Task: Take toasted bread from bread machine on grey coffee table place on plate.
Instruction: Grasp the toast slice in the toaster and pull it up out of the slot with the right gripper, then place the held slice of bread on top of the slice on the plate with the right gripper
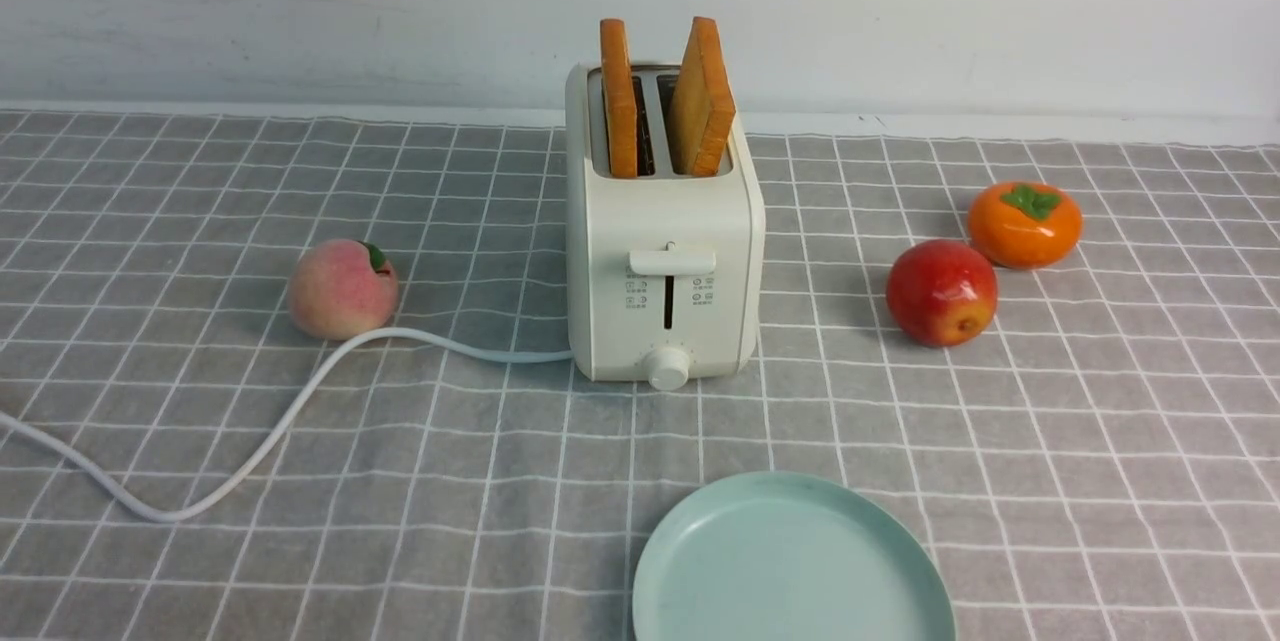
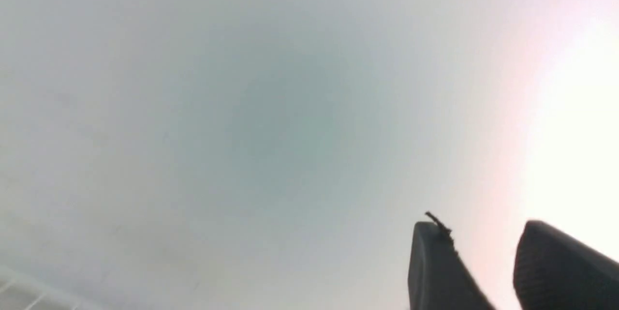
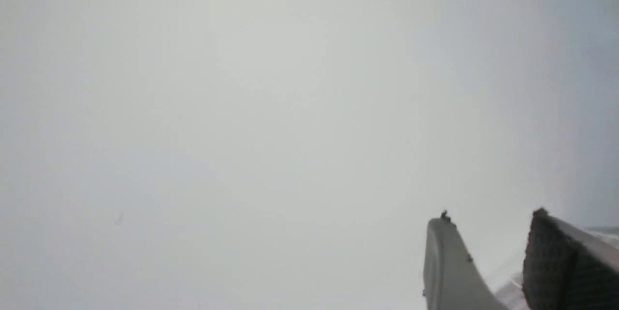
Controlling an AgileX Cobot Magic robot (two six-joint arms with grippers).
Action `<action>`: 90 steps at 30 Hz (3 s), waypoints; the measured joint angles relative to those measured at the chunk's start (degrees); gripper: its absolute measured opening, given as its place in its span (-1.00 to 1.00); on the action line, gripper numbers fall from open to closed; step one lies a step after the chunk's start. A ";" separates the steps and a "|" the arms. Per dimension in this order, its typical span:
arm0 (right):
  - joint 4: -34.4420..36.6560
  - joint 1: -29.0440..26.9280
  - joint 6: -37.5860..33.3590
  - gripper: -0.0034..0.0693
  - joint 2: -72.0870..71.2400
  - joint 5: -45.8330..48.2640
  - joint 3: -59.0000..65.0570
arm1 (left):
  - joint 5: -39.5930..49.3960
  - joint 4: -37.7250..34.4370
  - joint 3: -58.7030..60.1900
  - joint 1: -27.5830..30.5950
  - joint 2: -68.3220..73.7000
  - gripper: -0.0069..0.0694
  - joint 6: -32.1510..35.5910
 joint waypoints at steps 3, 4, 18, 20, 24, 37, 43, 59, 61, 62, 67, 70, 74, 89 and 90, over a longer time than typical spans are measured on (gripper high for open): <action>-0.96 0.00 3.06 -0.25 1.07 4.00 -8.10 | 0.39 -0.05 -5.97 0.00 1.81 -0.19 -5.09; -1.62 0.00 4.52 -0.25 2.52 6.97 -13.27 | 3.46 0.41 -10.45 0.00 3.77 -0.19 -6.27; -13.49 6.39 0.95 -0.25 37.28 45.69 -53.67 | 66.01 5.39 -52.07 -2.44 40.61 -0.19 -8.13; -13.71 7.66 0.90 -0.25 41.12 46.28 -53.67 | 69.03 5.39 -51.42 -3.95 43.12 -0.19 -8.06; -15.47 13.62 0.59 -0.25 47.03 46.23 -51.75 | 73.12 4.61 -48.52 -6.87 46.80 -0.19 -6.05; -16.52 31.86 0.55 -0.25 70.68 57.10 -56.96 | 72.45 -4.62 -45.76 -9.21 49.31 -0.19 8.24; -13.45 31.90 0.49 -0.15 83.92 53.50 -73.87 | 70.94 -9.34 -45.76 -9.40 49.31 -0.19 8.72; -8.52 31.90 -6.84 0.38 116.31 51.61 -108.40 | 70.72 -10.24 -45.76 -14.92 49.31 -0.19 8.91; -6.68 31.95 -7.04 0.38 117.55 51.32 -108.53 | 70.72 -10.24 -45.76 -14.92 49.31 -0.19 8.91; -6.20 31.93 -7.09 0.38 118.08 51.27 -108.53 | 70.67 -10.24 -45.76 -14.92 49.31 -0.19 8.91; -5.24 31.97 -7.44 0.22 119.48 51.33 -108.53 | 70.67 -10.24 -45.76 -14.92 49.31 -0.19 8.91; -4.95 31.97 -7.46 -0.16 119.01 50.98 -108.53 | 70.67 -10.24 -45.76 -14.92 49.31 -0.19 8.91; -5.26 31.70 -7.51 -0.65 116.53 50.46 -108.53 | 70.67 -10.24 -45.76 -14.92 49.31 -0.19 8.91; -16.22 22.56 -7.61 -0.65 94.47 81.57 -108.87 | 70.67 -10.58 -45.76 -14.92 49.31 -0.19 8.96; -16.36 22.55 -7.61 -0.65 94.15 86.80 -107.91 | 70.67 -10.92 -45.76 -14.92 49.31 -0.19 8.96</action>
